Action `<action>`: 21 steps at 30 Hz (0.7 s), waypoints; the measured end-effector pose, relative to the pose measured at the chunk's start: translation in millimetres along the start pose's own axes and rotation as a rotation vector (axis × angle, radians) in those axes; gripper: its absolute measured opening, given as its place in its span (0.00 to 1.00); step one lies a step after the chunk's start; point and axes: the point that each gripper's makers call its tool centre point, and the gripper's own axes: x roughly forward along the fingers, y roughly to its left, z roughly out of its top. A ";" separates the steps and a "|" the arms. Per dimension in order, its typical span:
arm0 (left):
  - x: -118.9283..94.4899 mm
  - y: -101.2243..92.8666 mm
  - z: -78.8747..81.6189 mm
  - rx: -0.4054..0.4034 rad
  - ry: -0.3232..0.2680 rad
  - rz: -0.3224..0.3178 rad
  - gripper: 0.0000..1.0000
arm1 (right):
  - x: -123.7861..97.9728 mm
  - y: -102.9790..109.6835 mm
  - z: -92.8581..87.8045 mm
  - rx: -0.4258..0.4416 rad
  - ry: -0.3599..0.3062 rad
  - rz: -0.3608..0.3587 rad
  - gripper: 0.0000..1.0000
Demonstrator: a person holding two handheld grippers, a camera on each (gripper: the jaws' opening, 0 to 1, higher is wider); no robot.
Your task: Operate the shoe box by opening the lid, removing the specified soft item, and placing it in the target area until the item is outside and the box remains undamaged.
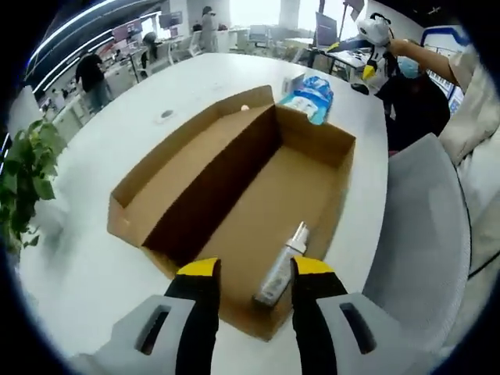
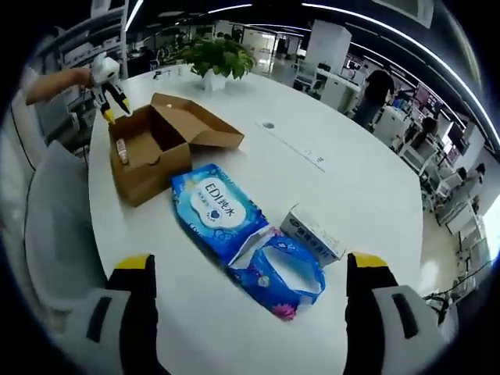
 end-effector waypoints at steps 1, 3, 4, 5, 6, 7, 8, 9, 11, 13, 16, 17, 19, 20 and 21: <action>2.1 -0.2 0.5 0.019 0.008 -0.011 0.35 | -1.4 2.0 0.0 0.003 -0.004 -0.002 0.96; 5.5 0.4 1.5 0.037 0.019 -0.024 0.35 | -4.5 6.7 0.4 0.016 -0.015 -0.006 0.96; 6.9 0.3 2.0 0.045 0.022 -0.031 0.35 | -5.7 9.2 0.9 0.021 -0.021 -0.006 0.96; 8.1 0.1 2.5 0.052 0.025 -0.036 0.35 | -7.2 12.2 1.1 0.031 -0.027 -0.009 0.96; 10.0 0.0 3.0 0.067 0.032 -0.046 0.35 | -8.2 14.7 1.5 0.036 -0.032 -0.010 0.96; 11.2 0.0 3.1 0.078 0.037 -0.051 0.36 | -9.8 17.9 1.8 0.044 -0.038 -0.015 0.96; 13.9 1.1 2.6 0.093 0.045 -0.056 0.36 | -11.0 20.3 2.4 0.050 -0.045 -0.020 0.96; 15.4 1.6 2.4 0.103 0.050 -0.060 0.36 | -12.6 24.4 2.8 0.054 -0.053 -0.020 0.96; 17.4 1.8 1.4 0.130 0.061 -0.072 0.36 | -15.3 30.1 2.9 0.064 -0.060 -0.025 0.96; 20.4 1.9 -0.8 0.154 0.080 -0.082 0.36 | -18.0 34.0 3.6 0.070 -0.069 -0.033 0.96; 24.7 0.9 -6.0 0.193 0.115 -0.097 0.37 | -22.8 41.7 4.4 0.078 -0.085 -0.040 0.96; 26.4 -1.3 -8.1 0.211 0.129 -0.113 0.37 | -24.4 44.8 4.1 0.081 -0.089 -0.042 0.96; 28.7 -3.6 -9.8 0.229 0.142 -0.131 0.38 | -25.7 48.2 2.8 0.091 -0.090 -0.044 0.96; 30.4 -4.1 -10.5 0.238 0.149 -0.137 0.38 | -26.1 50.8 1.5 0.092 -0.088 -0.044 0.96; 31.7 -4.2 -11.0 0.244 0.155 -0.141 0.38 | -26.2 52.6 0.6 0.091 -0.086 -0.045 0.96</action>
